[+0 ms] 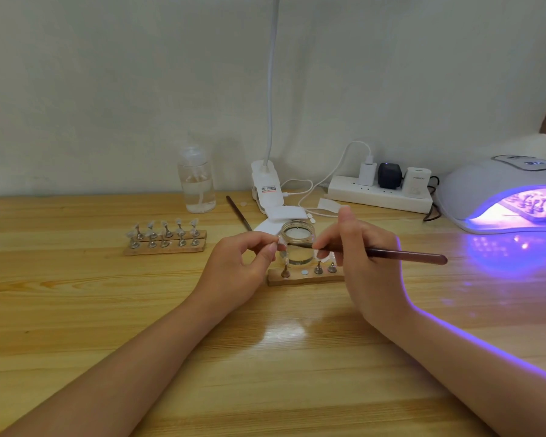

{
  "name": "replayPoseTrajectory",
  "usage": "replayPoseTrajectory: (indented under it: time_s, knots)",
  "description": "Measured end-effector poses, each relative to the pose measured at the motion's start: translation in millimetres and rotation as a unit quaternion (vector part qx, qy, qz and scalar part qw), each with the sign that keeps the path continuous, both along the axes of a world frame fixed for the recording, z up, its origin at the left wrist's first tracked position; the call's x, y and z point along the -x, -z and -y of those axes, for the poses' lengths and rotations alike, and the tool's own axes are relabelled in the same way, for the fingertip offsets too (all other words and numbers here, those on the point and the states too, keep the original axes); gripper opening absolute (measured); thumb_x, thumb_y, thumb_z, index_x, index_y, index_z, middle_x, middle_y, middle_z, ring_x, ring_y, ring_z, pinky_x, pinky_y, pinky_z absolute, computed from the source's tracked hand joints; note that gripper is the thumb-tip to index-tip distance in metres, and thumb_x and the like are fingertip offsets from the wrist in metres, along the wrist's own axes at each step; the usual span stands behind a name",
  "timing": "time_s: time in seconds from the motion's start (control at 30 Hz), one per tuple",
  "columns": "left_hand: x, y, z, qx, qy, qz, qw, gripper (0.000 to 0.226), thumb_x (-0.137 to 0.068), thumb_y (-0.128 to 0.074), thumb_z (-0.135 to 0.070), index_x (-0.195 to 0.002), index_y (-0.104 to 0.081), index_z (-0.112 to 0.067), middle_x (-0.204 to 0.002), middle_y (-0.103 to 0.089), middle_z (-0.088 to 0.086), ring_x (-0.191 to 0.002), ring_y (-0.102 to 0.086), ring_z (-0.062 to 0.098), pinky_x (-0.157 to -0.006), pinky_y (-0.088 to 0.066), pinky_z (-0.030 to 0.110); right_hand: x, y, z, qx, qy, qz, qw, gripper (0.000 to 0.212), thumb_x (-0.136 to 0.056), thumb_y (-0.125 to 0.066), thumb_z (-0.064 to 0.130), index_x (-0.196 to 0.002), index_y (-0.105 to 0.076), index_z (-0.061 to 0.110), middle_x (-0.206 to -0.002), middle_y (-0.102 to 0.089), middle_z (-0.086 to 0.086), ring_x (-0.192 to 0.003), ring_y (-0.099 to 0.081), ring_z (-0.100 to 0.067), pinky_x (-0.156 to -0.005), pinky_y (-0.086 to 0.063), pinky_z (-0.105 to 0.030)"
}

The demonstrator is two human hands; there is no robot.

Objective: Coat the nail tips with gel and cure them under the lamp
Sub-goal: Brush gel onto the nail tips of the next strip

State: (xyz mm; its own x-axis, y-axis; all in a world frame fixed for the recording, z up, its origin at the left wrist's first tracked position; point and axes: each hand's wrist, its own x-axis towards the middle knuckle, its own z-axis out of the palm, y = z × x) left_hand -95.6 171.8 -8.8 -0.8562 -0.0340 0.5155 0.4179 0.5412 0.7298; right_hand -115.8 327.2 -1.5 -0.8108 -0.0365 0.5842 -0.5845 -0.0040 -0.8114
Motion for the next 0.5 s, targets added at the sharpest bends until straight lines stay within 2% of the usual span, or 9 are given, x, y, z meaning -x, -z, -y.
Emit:
replayPoseTrajectory:
  time_s: [0.17, 0.3, 0.5]
  knots:
    - [0.9, 0.6, 0.1, 0.002, 0.0, 0.004, 1.0, 0.029, -0.086, -0.058, -0.004, -0.075, -0.062, -0.03, -0.071, -0.064, 0.0, -0.077, -0.056, 0.009, -0.072, -0.037, 0.002, 1.9, -0.1, 3.8, -0.041, 0.001, -0.03, 0.999, 0.039, -0.092, -0.044, 0.033, -0.066, -0.068, 0.016, -0.055, -0.06, 0.014, -0.053, -0.054, 0.003, -0.054, -0.038, -0.008]
    - [0.8, 0.8, -0.3, -0.003, 0.001, -0.001, 1.0, 0.037, -0.086, -0.058, -0.004, -0.068, -0.057, -0.036, -0.079, -0.068, 0.007, -0.077, -0.057, 0.008, -0.072, -0.037, 0.001, 0.5, 0.4, 4.0, -0.032, -0.015, -0.01, 0.999, 0.042, -0.085, -0.043, 0.041, -0.064, -0.068, 0.015, -0.056, -0.062, 0.009, -0.053, -0.056, 0.002, -0.054, -0.039, -0.008]
    - [1.4, 1.8, 0.6, -0.002, 0.0, 0.006, 1.0, 0.03, -0.086, -0.058, -0.004, -0.072, -0.06, -0.031, -0.069, -0.062, -0.008, -0.073, -0.055, 0.0, -0.072, -0.037, 0.002, -0.8, 1.7, 0.2, 0.002, -0.017, 0.025, 1.0, 0.049, -0.081, -0.043, 0.047, -0.054, -0.067, 0.014, -0.054, -0.063, -0.007, -0.05, -0.057, -0.006, -0.05, -0.041, -0.014]
